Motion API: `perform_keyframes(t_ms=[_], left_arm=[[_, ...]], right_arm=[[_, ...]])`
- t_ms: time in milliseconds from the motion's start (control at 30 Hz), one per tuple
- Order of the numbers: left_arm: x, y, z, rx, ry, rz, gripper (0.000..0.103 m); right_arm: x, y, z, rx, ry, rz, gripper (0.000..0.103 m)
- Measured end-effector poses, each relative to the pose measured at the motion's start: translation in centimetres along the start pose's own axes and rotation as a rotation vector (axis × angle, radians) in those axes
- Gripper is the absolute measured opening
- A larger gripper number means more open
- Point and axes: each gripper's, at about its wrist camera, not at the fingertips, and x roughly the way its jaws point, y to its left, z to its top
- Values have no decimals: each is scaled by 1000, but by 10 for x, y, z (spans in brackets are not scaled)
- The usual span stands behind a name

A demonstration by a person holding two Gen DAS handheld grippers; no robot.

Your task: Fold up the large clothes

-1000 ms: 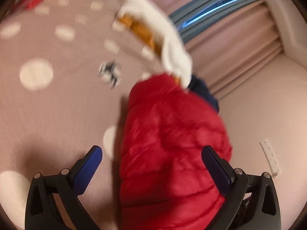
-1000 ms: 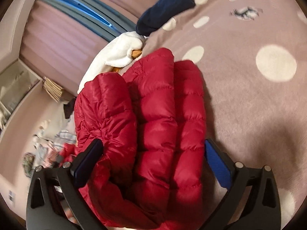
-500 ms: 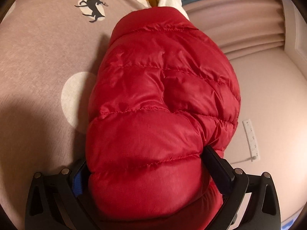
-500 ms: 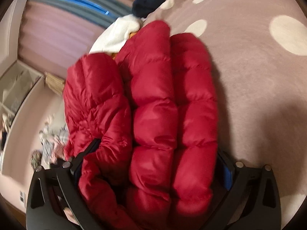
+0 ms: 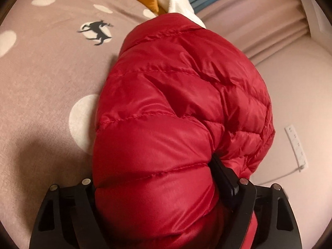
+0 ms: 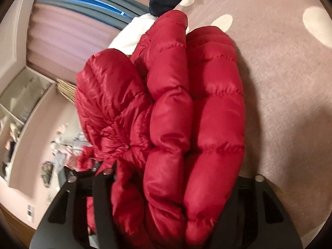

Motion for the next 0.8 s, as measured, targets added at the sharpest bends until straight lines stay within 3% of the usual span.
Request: perform_keyframes(t_ms=[267, 467, 600, 800], left_arm=[[-18, -43, 1, 88, -59, -34, 76], [-42, -59, 11, 56, -108, -106, 76], [-104, -78, 16, 152, -231, -120, 76], [-185, -104, 18, 215, -347, -154, 76]], right_arm=[[-18, 17, -1, -35, -32, 72, 48], [-39, 66, 3, -228, -87, 82, 48], [-53, 99, 7, -286, -128, 138, 48], [-87, 169, 9, -390, -178, 235, 48]])
